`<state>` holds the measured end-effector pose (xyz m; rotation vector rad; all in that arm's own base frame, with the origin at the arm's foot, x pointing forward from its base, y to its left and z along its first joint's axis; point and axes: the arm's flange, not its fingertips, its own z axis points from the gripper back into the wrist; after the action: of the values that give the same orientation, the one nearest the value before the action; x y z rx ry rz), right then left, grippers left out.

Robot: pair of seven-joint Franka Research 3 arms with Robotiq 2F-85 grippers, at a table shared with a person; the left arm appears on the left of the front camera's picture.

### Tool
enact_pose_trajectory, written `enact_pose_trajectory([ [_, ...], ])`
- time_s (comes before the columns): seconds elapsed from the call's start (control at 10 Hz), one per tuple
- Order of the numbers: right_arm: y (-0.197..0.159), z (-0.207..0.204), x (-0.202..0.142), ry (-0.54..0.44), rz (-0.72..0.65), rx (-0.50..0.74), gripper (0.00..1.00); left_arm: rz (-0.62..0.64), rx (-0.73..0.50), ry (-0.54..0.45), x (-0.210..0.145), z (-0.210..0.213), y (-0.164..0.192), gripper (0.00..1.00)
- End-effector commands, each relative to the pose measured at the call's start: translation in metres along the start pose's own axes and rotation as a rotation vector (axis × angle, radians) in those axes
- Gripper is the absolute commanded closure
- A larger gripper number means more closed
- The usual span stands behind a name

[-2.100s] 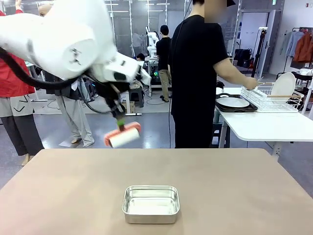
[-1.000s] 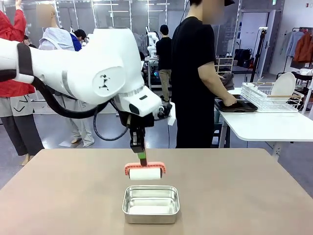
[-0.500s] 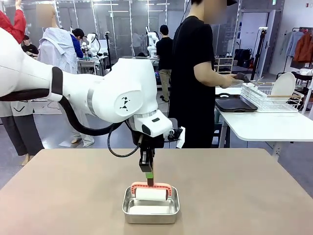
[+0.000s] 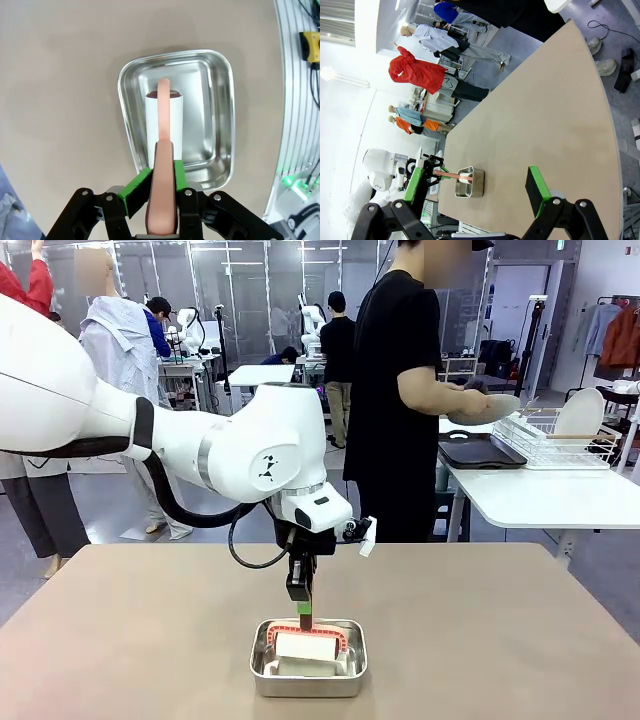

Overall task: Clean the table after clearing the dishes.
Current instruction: Place the Lint Roller back on top of the Airtight Container.

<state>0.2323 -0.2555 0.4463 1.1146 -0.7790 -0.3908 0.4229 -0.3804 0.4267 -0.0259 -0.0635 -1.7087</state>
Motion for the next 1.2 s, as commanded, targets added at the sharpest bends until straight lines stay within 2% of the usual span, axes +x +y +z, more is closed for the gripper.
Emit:
enact_pose_trajectory([
  [0.0, 0.002, -0.001, 0.001, -0.01, 0.006, 0.004, 0.0, -0.02, -0.04, 0.028, -0.002, -0.006, 0.016, 0.77],
  [0.6, 0.002, -0.001, 0.001, -0.01, 0.006, 0.004, 0.0, 0.004, -0.05, 0.038, -0.011, -0.016, 0.054, 0.77],
  [0.7, 0.002, -0.001, 0.001, -0.01, 0.006, 0.004, 0.0, 0.034, -0.04, 0.043, -0.013, -0.015, 0.059, 0.58],
  [0.8, 0.002, -0.001, 0.001, -0.01, 0.006, 0.004, 0.0, 0.044, -0.027, 0.017, -0.015, -0.013, 0.061, 0.47],
  [0.9, 0.002, -0.001, 0.001, -0.01, 0.006, 0.004, 0.0, 0.045, -0.02, 0.012, -0.016, -0.011, 0.061, 0.27],
  [1.0, 0.002, -0.001, 0.001, -0.01, 0.006, 0.004, 0.0, 0.062, -0.014, 0.004, -0.018, -0.007, 0.061, 0.16],
  [1.1, 0.002, -0.001, 0.001, -0.01, 0.006, 0.004, 0.0, 0.072, -0.008, -0.005, -0.022, -0.002, 0.061, 0.0],
])
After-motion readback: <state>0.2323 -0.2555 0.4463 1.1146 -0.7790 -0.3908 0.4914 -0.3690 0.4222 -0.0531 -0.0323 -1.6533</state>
